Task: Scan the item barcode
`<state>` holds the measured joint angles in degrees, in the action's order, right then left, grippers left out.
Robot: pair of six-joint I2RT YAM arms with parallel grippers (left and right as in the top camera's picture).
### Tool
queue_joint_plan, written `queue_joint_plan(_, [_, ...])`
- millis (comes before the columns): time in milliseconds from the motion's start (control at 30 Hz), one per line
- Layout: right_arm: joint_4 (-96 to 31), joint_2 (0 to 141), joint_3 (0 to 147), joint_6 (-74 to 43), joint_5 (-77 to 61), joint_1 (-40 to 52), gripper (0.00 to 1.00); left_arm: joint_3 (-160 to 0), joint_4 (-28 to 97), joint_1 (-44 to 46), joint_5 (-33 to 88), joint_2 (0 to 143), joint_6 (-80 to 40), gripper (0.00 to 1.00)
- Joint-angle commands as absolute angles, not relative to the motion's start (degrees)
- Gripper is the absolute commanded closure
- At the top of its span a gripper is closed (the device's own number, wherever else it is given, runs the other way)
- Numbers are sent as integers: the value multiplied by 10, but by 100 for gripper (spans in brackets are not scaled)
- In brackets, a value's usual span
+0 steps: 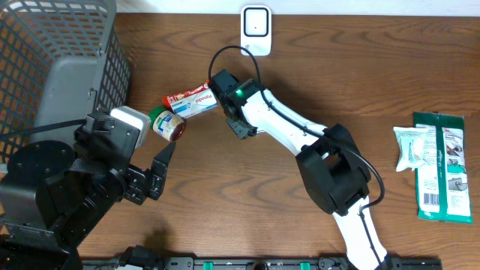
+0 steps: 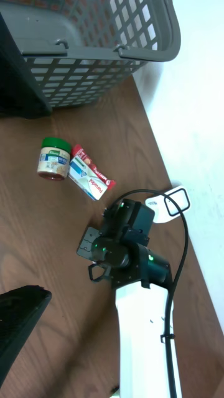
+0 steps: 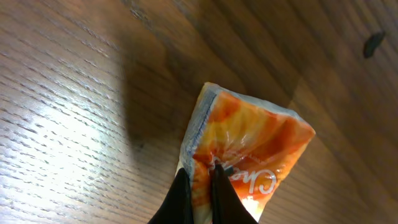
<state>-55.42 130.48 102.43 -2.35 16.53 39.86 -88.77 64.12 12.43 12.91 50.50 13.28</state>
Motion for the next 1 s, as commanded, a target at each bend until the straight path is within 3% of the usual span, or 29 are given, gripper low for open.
queue_joint_plan(0, [-580, 1305, 1029, -24, 284, 396, 99, -891, 641, 123, 124, 505, 130, 14])
queue_joint_plan(400, [-491, 1225, 1032, 157, 611, 443, 99, -891, 641, 123, 124, 505, 130, 14])
queue_joint_plan(467, [-443, 1225, 1032, 246, 649, 458, 99, -891, 641, 123, 124, 505, 130, 14])
queue_joint_plan(967, [-194, 1225, 1032, 576, 767, 537, 99, -891, 641, 123, 124, 505, 130, 14])
